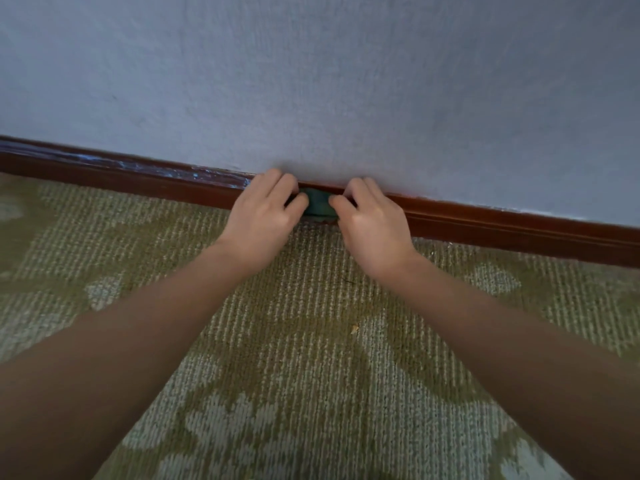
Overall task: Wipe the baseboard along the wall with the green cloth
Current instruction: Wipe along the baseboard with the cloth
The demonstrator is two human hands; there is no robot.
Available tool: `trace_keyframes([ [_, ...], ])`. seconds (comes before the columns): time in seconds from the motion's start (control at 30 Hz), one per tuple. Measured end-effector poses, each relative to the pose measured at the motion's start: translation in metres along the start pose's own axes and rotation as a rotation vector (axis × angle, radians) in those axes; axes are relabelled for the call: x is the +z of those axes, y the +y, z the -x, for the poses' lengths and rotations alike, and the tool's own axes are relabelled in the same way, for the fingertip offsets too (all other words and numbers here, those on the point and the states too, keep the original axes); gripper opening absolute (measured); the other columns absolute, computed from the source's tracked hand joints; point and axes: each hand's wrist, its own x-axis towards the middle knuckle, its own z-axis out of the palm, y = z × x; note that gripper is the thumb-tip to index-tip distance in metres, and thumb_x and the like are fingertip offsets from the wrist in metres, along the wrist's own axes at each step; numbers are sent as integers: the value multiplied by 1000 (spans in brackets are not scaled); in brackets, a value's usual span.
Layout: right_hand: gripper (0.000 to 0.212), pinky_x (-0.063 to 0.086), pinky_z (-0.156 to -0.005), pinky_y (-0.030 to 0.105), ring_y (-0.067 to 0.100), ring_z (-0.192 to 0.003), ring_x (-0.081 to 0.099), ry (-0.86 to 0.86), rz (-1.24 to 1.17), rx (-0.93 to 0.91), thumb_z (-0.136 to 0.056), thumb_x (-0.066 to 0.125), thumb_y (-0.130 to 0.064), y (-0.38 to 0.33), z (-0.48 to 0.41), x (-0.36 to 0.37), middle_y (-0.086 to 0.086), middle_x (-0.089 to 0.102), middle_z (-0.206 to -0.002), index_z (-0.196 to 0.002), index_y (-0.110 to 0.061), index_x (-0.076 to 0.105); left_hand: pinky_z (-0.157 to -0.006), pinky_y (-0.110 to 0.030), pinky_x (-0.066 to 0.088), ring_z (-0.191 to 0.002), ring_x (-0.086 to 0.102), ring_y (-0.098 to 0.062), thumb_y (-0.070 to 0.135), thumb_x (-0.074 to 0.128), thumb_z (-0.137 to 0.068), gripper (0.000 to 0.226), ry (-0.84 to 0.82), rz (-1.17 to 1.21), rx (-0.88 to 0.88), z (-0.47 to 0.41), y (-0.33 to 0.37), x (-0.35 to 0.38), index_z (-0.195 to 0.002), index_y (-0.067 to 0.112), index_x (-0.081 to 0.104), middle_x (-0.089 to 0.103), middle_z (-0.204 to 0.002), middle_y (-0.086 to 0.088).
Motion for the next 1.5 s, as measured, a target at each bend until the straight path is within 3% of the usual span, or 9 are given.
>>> trace_keyframes([
  [0.17,36,43,-44,30,33,-69,59,-39,-21,-48,-51,75,15,5,0,-5,21,60,-77,-85,7,67,-58,-40,49,-66,59,-33,-16,62,-71,11,-59,-24,64,1,-9,-2,-80,-10,66,61,-74,-20],
  [0.33,26,32,-43,27,36,-66,59,-132,-86,-58,-52,73,17,-9,-15,-3,25,59,-78,-73,7,63,-60,-41,45,-65,57,-33,-7,48,-82,19,-61,-72,-18,10,-19,-5,-80,-9,67,60,-73,-20],
  [0.6,26,33,-39,26,33,-51,57,-219,-64,-87,-50,73,19,10,-6,-11,27,57,-76,-69,6,60,-57,-37,36,-60,53,-28,-11,59,-76,13,-140,-84,131,-8,-6,-6,-67,-2,61,55,-67,-16],
  [0.77,28,34,-38,24,32,-49,57,-174,-77,-66,-47,76,19,8,-8,-9,24,57,-72,-65,4,60,-57,-37,42,-63,56,-31,-11,57,-78,11,-132,-41,90,-2,-9,-5,-72,-5,63,57,-70,-19],
  [0.97,25,36,-38,26,33,-54,58,-128,-56,13,-52,76,17,-19,-22,-1,25,58,-75,-70,5,64,-62,-38,33,-65,54,-32,-15,63,-73,9,-82,-58,134,15,-40,-4,-76,-7,63,56,-72,-19],
  [1.13,32,30,-37,22,31,-49,57,-78,-29,82,-47,78,16,-46,-32,15,24,58,-75,-75,6,64,-61,-43,36,-68,55,-34,-14,59,-74,12,24,41,3,37,-62,-6,-84,-11,66,59,-75,-22],
  [1.3,26,47,-34,35,35,-50,57,34,-53,212,-61,72,15,-47,-24,19,28,57,-80,-85,8,66,-62,-39,30,-76,39,-29,-10,55,-79,12,163,187,-18,29,-55,1,-83,-12,67,61,-76,-22],
  [1.4,23,47,-35,35,35,-50,56,75,-57,264,-63,69,16,-56,-27,25,28,56,-79,-84,9,65,-63,-37,26,-76,37,-28,-13,61,-75,11,160,195,10,31,-65,1,-84,-11,67,62,-75,-22],
  [1.5,22,46,-35,35,34,-49,55,81,-83,282,-63,69,16,-70,-33,35,28,56,-79,-84,9,64,-62,-37,25,-75,37,-29,-9,54,-80,14,164,172,41,43,-78,3,-85,-11,67,61,-75,-22],
])
